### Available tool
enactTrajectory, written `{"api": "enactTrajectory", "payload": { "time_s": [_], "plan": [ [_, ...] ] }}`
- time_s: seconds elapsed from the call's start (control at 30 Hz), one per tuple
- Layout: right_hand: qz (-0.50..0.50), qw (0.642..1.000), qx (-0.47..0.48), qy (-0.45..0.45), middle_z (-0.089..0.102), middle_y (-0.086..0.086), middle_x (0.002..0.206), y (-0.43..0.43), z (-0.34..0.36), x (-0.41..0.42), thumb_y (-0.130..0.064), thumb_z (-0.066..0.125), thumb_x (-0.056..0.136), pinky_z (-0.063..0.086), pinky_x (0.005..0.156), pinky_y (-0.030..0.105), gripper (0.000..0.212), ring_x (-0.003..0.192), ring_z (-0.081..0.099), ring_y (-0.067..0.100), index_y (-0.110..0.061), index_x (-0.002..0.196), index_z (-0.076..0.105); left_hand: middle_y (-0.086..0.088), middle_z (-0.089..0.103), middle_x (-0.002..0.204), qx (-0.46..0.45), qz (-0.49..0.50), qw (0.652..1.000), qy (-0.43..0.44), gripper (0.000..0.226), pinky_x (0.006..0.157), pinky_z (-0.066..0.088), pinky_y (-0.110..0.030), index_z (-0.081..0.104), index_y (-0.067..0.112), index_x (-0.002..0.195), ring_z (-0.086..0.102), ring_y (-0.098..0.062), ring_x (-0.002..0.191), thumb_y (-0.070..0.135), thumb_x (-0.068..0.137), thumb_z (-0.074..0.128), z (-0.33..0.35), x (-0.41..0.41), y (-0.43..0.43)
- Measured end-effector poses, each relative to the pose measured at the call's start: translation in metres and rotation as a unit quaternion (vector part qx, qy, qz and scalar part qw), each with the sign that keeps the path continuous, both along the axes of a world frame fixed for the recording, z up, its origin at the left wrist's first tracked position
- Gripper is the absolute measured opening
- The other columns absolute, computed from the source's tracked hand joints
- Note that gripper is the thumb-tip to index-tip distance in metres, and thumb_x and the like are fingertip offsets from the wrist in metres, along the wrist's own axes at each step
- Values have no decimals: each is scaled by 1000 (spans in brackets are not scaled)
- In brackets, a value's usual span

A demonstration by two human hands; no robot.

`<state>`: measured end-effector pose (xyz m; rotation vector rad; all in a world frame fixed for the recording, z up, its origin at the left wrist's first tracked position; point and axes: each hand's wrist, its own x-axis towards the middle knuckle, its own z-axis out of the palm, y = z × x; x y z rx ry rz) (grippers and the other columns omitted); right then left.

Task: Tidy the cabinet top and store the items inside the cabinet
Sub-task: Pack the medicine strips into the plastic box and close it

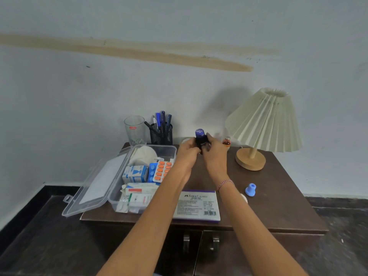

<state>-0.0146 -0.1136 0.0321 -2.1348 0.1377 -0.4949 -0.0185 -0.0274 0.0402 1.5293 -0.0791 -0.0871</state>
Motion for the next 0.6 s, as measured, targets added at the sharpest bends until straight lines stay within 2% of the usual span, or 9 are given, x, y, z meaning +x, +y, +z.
{"api": "enactTrajectory", "payload": {
  "time_s": [0.07,0.17,0.23,0.3,0.37,0.43,0.53,0.6],
  "plan": [
    [13,1000,10,-14,63,13,123,6,4,-5,1,50,92,46,101,29,41,113,60,20,-5,132,53,-6,67,108,-21,12,1000,-1,42,91,43,-23,61,10,119,59,-11,97,-9,87,44,-1,-11,7],
    [24,999,29,-29,62,11,126,17,4,-8,0,55,90,46,103,33,42,117,59,19,-7,132,54,-12,67,115,-32,34,999,-11,47,102,43,-32,61,8,122,60,-22,112,-13,83,44,0,-12,20],
    [19,999,28,-41,62,10,127,24,3,-8,1,59,88,46,104,34,44,116,59,20,-7,131,55,-16,66,115,-43,45,998,-15,49,105,42,-37,61,3,122,60,-26,114,-16,81,42,1,-9,30],
    [17,998,34,-55,63,10,126,33,2,-8,1,62,86,46,104,34,44,115,60,21,-7,129,57,-19,65,117,-46,56,997,-17,51,98,47,-35,60,1,123,62,-29,103,-18,80,40,1,-7,39],
    [17,996,45,-70,65,9,123,41,0,-6,0,64,85,47,103,34,42,113,61,20,-7,126,59,-20,64,117,-62,72,995,-16,51,82,52,-31,57,-1,125,59,-32,83,-20,80,39,1,-7,45],
    [22,995,52,-80,68,8,117,49,-2,-2,0,66,83,48,100,31,41,109,62,19,-9,123,62,-15,66,105,-108,85,991,3,49,70,51,-21,55,-3,124,59,-21,77,-21,82,38,2,-5,53],
    [32,992,91,-76,67,6,116,61,-5,6,-3,67,83,52,94,27,38,102,64,14,-9,120,64,2,72,77,-135,97,986,15,39,67,52,-17,64,4,108,65,-9,71,-18,85,40,0,0,67],
    [25,992,95,-84,64,5,117,70,-7,11,-4,69,82,51,88,16,37,99,64,13,-9,119,64,5,71,79,-154,111,981,31,39,67,54,-13,63,6,110,67,-3,71,-15,87,41,-1,2,77]
  ]
}}
